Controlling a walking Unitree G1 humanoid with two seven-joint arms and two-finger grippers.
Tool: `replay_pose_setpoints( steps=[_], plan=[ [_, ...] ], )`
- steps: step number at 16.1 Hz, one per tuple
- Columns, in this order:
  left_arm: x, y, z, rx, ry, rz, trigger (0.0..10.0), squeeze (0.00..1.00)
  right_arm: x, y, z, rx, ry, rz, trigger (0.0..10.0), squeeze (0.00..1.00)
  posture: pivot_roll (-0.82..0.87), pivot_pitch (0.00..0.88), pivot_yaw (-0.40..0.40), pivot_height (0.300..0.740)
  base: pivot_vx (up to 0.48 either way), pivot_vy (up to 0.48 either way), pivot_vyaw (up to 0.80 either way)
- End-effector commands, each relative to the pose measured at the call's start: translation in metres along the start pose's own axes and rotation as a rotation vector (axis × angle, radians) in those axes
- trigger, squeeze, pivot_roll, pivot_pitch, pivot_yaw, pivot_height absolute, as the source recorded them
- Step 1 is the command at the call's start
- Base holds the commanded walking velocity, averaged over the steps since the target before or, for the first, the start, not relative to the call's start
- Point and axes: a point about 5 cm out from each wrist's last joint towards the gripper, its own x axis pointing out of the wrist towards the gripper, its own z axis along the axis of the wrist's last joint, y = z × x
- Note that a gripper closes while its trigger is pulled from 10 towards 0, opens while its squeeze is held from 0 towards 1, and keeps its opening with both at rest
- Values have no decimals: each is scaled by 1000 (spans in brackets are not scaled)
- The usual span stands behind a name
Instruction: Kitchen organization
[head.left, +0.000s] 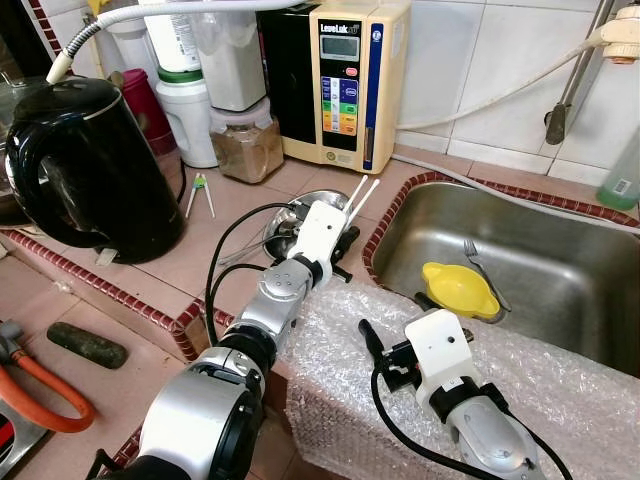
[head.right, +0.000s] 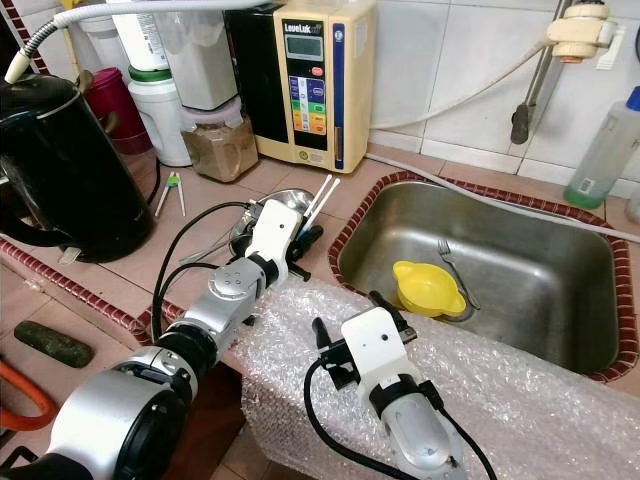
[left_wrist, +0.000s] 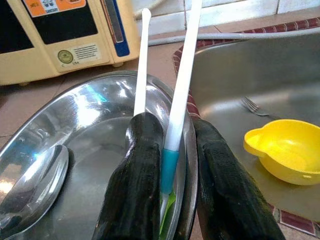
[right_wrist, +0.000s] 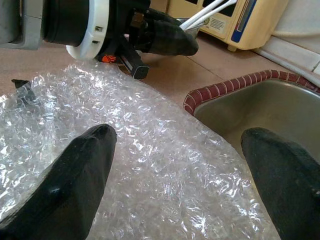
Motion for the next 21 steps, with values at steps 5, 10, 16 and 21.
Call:
replay_pose_setpoints(
  steps=[5,10,16,21],
  plan=[
    [-11,-12,-36,-40,133,-57,10000,1000,1,-1,1,1,-6,7,10000,0,-150,0,74,740,0,0,0],
    [-10,-10,-32,-52,109,-46,10000,0,0,0,0,0,-3,10,10000,0,-152,0,76,740,0,0,0],
    [-9,-9,-28,-86,80,-51,10000,0,1,0,1,-2,-8,14,10000,0,-144,0,75,740,0,0,0],
    [-8,-8,-26,-224,65,-42,10000,0,1,-1,1,-4,-9,17,10000,0,-147,0,73,740,0,0,0]
  ],
)
